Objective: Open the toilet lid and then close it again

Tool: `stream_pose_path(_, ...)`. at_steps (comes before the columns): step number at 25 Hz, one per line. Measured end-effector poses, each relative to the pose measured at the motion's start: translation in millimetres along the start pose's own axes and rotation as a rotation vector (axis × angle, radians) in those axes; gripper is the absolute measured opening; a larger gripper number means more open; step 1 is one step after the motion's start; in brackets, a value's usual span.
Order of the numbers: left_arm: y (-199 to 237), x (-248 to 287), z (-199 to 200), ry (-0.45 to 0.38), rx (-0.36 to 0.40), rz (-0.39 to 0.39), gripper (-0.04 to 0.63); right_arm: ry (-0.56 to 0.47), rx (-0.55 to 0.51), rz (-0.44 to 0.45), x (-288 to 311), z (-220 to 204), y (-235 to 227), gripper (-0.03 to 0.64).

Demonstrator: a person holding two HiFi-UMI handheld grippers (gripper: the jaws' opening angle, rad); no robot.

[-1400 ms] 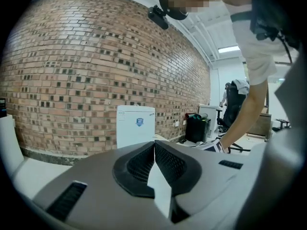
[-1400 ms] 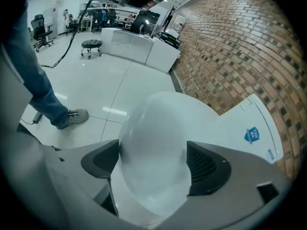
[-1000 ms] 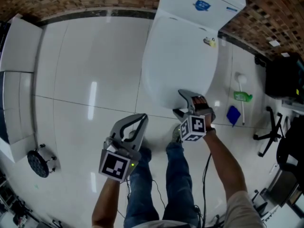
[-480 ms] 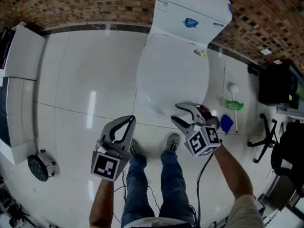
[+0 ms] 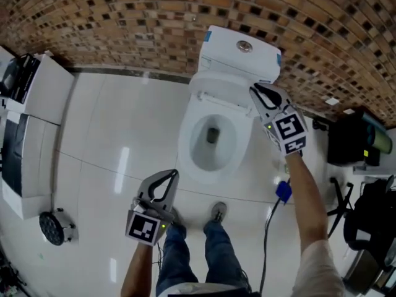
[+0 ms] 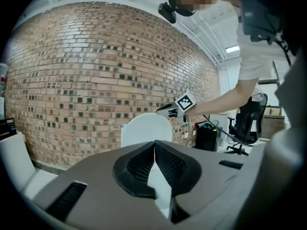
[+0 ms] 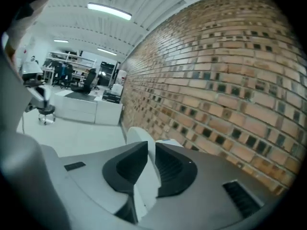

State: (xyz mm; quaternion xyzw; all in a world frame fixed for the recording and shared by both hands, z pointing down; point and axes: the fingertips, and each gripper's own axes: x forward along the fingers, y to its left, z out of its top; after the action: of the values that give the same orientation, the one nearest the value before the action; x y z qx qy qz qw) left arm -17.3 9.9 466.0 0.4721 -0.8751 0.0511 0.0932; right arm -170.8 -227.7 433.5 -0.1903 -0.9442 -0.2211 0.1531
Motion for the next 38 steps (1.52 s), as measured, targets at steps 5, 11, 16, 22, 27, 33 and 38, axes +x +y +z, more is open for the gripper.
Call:
stream_pose_path(5, 10, 5, 19, 0.003, -0.025, 0.046, -0.004, 0.046, 0.053, -0.105, 45, -3, -87, 0.034)
stream_pose_path(11, 23, 7, 20, 0.023, -0.034, 0.097, -0.004, 0.103, 0.060, -0.123, 82, -10, -131, 0.029)
stream_pose_path(16, 23, 6, 24, 0.029, -0.056, 0.106, -0.003, 0.093, 0.080, -0.097, 82, -8, -130, 0.029)
stream_pose_path(22, 18, -1, 55, -0.001, -0.067, 0.069, -0.003, -0.016, 0.187, -0.108, 26, 21, -120, 0.031)
stream_pose_path(27, 9, -12, 117, -0.051, -0.023, 0.001, -0.003, -0.099, 0.191, -0.111, -81, 72, -75, 0.031)
stream_pose_path(33, -22, -36, 190, -0.110, 0.041, -0.129, -0.003, -0.171, 0.194, -0.048, -211, 125, 19, 0.031)
stream_pose_path(38, -49, -64, 216, -0.127, 0.059, -0.216, -0.003, -0.190, 0.254, -0.059, -280, 138, 86, 0.031)
